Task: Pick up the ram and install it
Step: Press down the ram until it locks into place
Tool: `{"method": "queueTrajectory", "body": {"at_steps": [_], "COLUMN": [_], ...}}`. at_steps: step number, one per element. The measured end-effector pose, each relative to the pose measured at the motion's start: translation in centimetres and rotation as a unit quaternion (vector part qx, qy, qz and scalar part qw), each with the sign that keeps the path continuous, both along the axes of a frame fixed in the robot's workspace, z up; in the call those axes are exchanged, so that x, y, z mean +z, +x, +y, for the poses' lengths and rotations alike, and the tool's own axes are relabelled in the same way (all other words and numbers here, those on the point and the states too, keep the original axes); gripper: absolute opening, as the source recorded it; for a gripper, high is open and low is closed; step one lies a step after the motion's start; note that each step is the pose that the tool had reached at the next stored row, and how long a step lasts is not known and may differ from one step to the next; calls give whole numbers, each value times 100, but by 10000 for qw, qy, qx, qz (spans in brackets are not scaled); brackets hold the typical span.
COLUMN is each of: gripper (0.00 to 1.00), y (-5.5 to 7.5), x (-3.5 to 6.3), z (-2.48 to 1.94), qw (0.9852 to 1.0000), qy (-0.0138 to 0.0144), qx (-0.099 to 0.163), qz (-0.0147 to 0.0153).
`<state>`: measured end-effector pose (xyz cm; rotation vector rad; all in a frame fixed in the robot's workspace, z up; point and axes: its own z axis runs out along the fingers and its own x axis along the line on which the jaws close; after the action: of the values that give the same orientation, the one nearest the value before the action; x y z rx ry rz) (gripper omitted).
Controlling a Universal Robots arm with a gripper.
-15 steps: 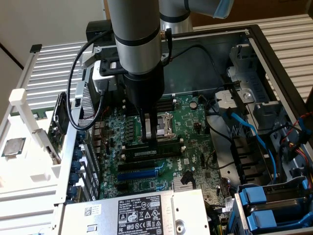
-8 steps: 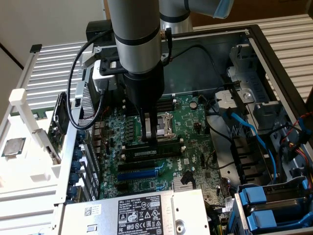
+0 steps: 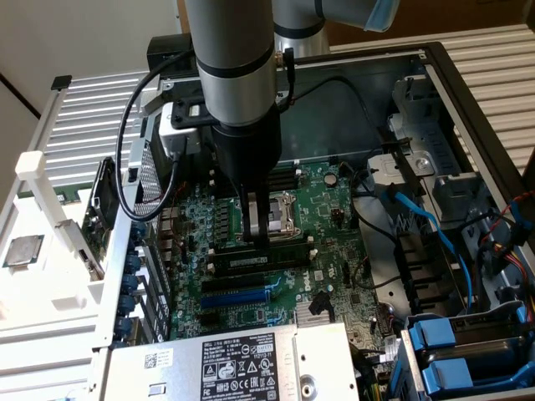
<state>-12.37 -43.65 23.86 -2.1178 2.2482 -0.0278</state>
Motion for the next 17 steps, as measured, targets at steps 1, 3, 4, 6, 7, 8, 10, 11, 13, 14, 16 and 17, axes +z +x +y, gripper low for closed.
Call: {"method": "queueTrajectory", "body": {"at_steps": [1,3,4,6,7,8,10,11,13,14,16,17], "gripper": [11,11,11,11,11,11,11,11,11,11,11,11], "y": [1,1,1,1,1,1,3,4,5,11,14,15], "x": [-3,-10,-13,-13,-13,-13,-16,-16,-19,-23,-24,-24], "z": [2,6,8,8,8,9,15,16,19,24,26,26], "qw": [10000,10000,10000,10000,10000,10000,10000,10000,10000,10000,10000,10000], "qy": [0,0,1,0,0,1,1,0,1,0,0,0], "qx": [0,1,1,1,1,1,1,1,1,0,0,1], "qz": [0,0,-1,0,0,0,-1,0,0,0,0,0]}}
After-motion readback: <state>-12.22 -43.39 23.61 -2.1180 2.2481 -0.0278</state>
